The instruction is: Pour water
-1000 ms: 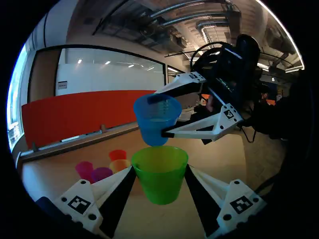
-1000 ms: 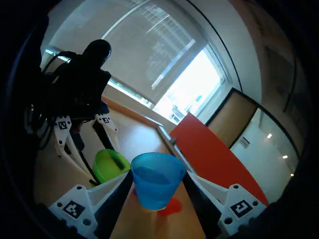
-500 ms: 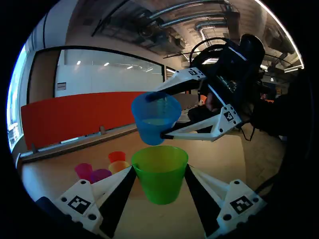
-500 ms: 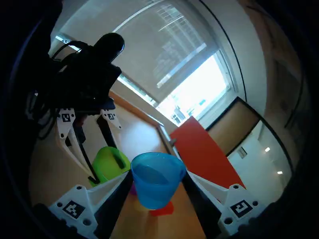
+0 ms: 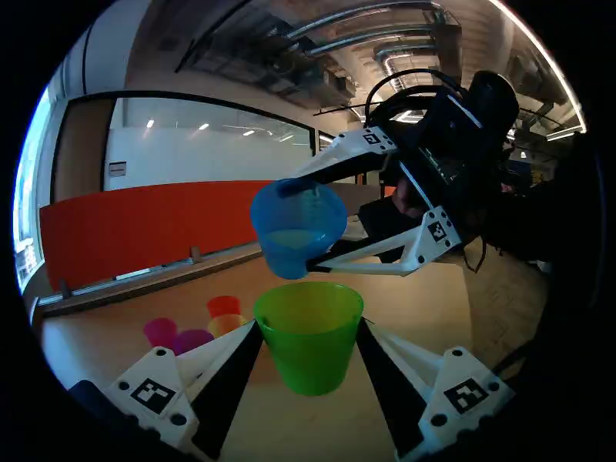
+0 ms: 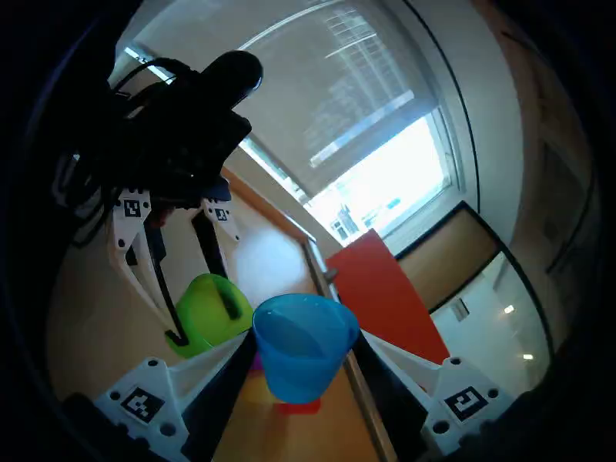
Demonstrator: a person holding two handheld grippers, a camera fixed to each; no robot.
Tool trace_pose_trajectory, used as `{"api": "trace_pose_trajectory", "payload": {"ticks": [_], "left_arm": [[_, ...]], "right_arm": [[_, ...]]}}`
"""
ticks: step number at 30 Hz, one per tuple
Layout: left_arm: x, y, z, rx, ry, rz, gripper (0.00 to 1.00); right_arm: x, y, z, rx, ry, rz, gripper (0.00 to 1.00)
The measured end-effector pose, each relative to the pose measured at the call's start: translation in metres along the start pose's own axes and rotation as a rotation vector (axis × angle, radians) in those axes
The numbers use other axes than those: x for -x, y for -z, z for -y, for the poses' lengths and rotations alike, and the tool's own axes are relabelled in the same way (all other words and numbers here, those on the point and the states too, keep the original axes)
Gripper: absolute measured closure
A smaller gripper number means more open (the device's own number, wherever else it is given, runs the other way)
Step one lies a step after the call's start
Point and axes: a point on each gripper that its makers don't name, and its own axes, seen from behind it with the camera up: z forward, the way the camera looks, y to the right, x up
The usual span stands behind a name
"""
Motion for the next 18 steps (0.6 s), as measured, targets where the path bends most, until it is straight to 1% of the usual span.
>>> {"api": "trace_pose_trajectory", "payload": {"ticks": [9,18], "left_arm": [[-0.0014,0.0000,-0.0026,0.003,-0.004,-0.003,0.15],[-0.0037,-0.0010,-0.0044,0.007,-0.007,-0.007,0.15]], "right_arm": [[-0.0015,-0.0006,-0.0019,0.002,0.056,0.009,0.09],[-0.0007,-0.0001,-0.0036,-0.003,0.095,0.018,0.09]]}}
